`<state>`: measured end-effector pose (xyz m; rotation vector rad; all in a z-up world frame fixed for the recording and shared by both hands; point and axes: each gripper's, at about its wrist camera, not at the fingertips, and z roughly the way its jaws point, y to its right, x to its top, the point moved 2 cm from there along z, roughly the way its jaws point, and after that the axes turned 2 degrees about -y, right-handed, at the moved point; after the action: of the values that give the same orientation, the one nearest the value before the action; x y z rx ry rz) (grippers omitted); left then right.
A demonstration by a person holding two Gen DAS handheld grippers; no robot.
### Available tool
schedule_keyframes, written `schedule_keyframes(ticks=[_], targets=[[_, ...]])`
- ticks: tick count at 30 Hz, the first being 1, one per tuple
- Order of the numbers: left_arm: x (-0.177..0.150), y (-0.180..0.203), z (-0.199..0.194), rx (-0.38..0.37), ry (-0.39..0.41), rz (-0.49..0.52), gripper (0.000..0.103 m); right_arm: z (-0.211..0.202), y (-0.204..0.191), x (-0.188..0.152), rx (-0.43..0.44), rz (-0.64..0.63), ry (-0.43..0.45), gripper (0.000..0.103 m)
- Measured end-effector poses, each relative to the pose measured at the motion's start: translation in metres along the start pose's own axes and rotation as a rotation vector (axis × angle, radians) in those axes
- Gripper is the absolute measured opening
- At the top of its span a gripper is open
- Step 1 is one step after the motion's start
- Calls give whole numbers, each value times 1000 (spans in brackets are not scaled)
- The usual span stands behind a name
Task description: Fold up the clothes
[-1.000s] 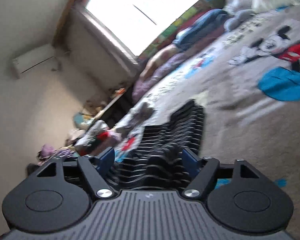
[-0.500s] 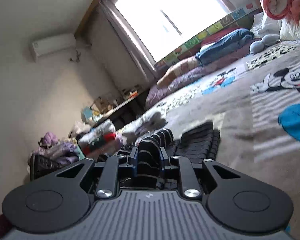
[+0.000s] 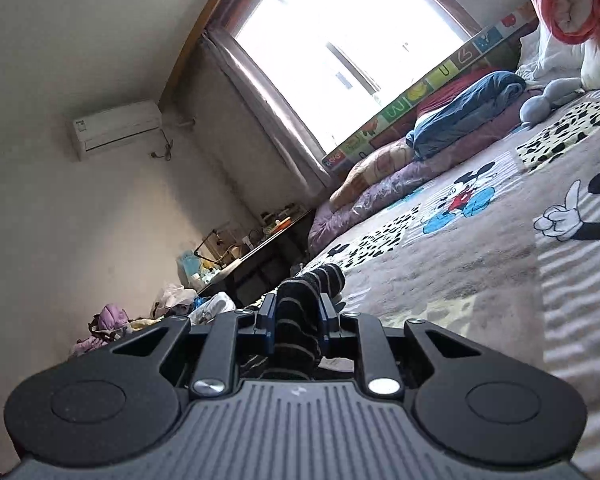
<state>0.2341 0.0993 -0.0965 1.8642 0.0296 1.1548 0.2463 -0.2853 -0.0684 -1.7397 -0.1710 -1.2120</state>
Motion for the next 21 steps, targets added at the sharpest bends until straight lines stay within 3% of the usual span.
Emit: schedule_keyframes(ticks=[13,17,21], targets=[[-6,-30,25,54,-50,-71,11,26,60,-20,-39,206,-48,22],[-10,-36,32,130,-86,-82,11,30,66,-20,-56,224,-50,22],[-12,-34,33,192,-94,-73,14,40,72,-23,-128,226,-92,23]])
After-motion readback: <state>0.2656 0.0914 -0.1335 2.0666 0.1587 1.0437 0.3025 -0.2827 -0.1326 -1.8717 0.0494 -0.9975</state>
